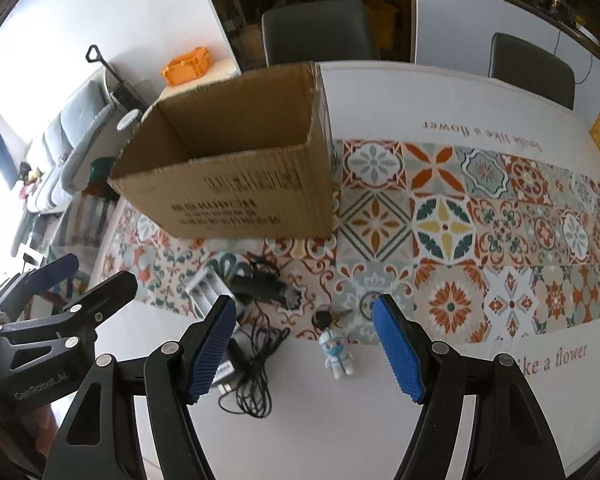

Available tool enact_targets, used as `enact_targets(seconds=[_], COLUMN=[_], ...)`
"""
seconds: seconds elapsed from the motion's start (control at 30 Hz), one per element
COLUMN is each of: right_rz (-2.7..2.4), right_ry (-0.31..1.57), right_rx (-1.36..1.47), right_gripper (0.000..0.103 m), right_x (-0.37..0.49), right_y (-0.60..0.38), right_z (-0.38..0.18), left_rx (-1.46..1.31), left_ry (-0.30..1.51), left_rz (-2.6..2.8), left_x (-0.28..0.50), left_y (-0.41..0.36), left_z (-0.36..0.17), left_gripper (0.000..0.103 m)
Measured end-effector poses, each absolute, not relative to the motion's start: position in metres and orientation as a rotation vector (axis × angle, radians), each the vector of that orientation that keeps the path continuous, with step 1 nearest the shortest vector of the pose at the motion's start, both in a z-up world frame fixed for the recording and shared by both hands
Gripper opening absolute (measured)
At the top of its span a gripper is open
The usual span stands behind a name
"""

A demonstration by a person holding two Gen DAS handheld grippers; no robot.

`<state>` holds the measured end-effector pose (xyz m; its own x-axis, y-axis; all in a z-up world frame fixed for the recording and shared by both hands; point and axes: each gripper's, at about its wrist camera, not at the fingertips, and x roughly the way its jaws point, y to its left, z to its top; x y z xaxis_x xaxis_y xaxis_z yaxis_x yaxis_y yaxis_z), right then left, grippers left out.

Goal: Organize rigid objects
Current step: 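Move both grippers back toward the items on the table, then close the right gripper on the white figurine keychain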

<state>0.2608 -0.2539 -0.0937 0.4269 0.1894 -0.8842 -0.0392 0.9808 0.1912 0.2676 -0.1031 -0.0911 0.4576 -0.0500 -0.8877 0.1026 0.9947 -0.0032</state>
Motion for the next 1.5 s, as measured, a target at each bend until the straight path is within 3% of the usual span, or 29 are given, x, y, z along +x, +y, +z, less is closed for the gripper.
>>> enact_targets(seconds=[0.9, 1.5], right_rz=[0.219, 0.246], right_ry=[1.321, 1.368], right_rx=[0.079, 0.047], right_gripper=[0.058, 0.038], right_x=[0.260, 0.277], right_y=[-0.261, -0.246], right_z=[-0.183, -0.220], left_rx=[0.085, 0.057], left_ry=[1.293, 1.331], left_rz=[-0.042, -0.029], left_x=[0.256, 0.261], left_y=[-0.128, -0.127], left_z=[-0.186, -0.209], left_gripper=[0.091, 0.091])
